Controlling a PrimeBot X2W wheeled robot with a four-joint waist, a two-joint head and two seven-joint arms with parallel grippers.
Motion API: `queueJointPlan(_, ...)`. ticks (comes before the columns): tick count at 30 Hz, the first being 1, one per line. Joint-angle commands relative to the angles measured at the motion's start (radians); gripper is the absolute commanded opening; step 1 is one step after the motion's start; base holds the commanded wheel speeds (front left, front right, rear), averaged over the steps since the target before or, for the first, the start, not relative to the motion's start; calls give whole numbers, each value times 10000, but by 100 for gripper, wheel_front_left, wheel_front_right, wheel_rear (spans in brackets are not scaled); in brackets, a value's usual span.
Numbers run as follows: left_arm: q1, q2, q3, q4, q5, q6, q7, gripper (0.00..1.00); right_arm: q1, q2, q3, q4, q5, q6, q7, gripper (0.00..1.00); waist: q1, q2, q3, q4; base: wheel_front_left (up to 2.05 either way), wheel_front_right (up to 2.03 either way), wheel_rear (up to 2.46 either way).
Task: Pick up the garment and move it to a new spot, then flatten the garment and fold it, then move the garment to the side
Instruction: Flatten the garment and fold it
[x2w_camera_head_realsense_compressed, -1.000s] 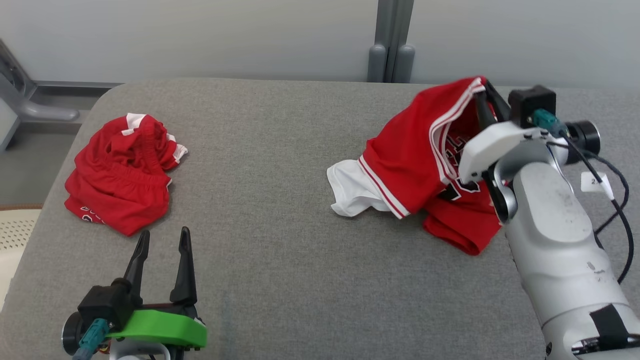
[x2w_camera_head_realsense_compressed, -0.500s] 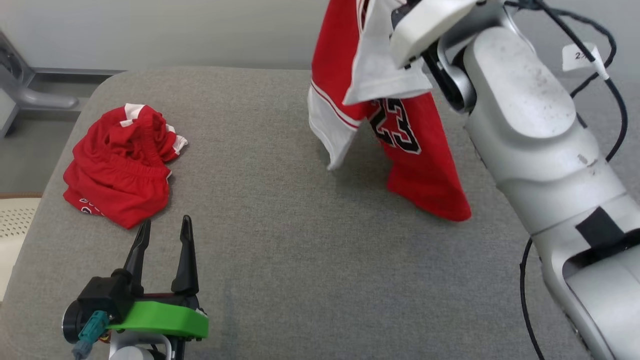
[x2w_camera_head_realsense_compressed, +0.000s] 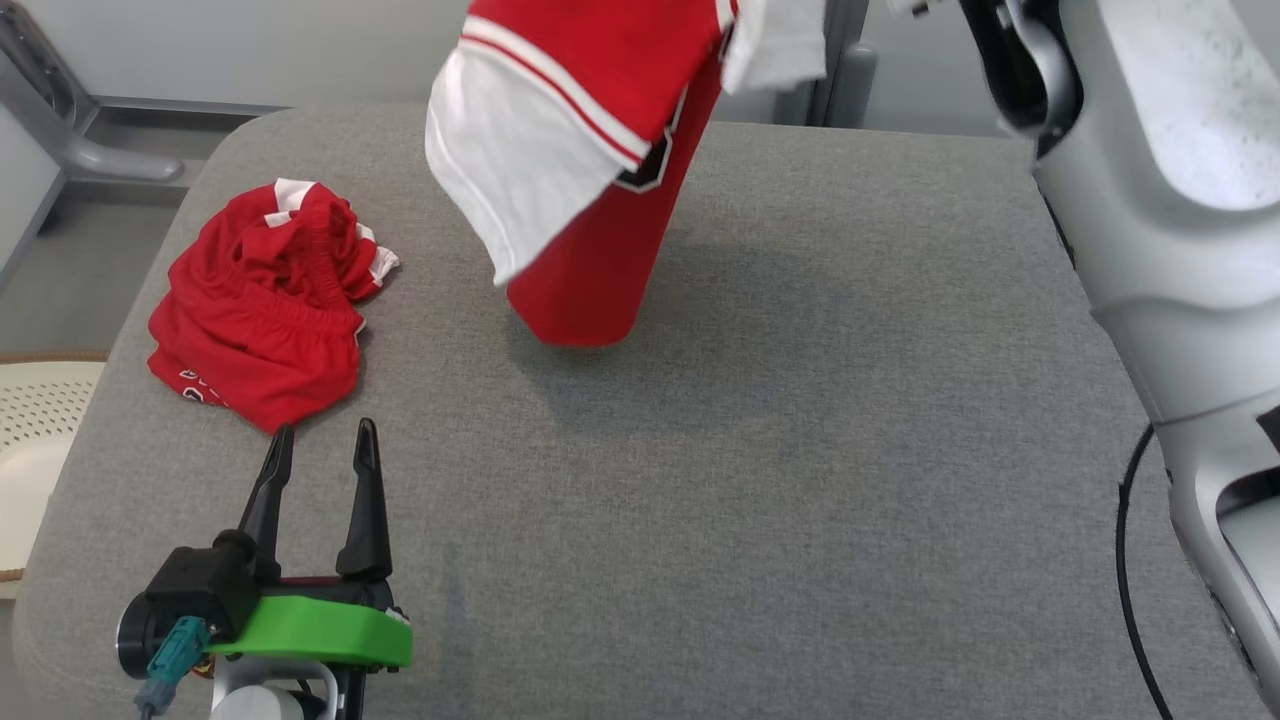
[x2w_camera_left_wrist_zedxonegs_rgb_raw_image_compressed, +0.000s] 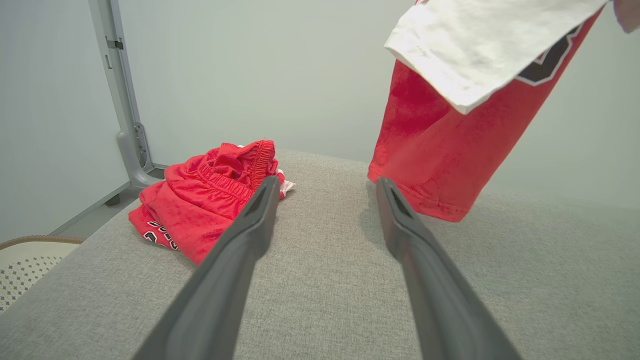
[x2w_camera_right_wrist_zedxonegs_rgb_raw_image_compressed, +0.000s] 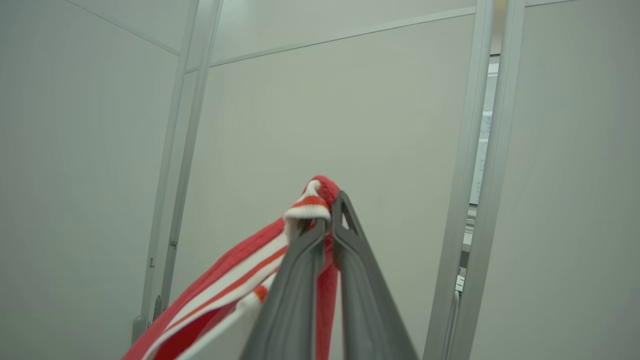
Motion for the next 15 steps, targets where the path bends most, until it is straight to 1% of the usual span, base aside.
queueJointPlan(1, -21, 1, 56, -45, 9, -16, -5, 100, 519, -287, 29, 237, -19, -17, -25, 0, 0, 0, 7, -54, 0, 0, 0)
queueJointPlan(7, -81, -5, -61, -49, -12, -16, -5, 100, 2116, -1225, -6, 1790, -47, -17, 45, 0, 0, 0, 132, -206, 0, 0, 0)
queueJointPlan(9, -130, -4, -100, -77, -7, -16, -5, 100, 2444, -1437, -188, 2369, -63, -17, 67, 0, 0, 0, 202, -245, 0, 0, 0)
queueJointPlan(13, -241, -5, -149, -95, 11, -16, -5, 100, 2817, -1607, -495, 3272, -218, -17, 19, 0, 0, 0, 358, -302, 0, 0, 0)
queueJointPlan(14, -256, -4, -160, -94, 8, -16, -5, 100, 2893, -1665, -576, 3456, -254, -17, 10, 23, 0, 0, 382, -310, 0, 0, 0)
queueJointPlan(15, -260, -5, -170, -86, 10, -16, -5, 100, 2930, -1751, -662, 3624, -373, -17, -9, 100, 0, 0, 399, -315, 0, 0, 0)
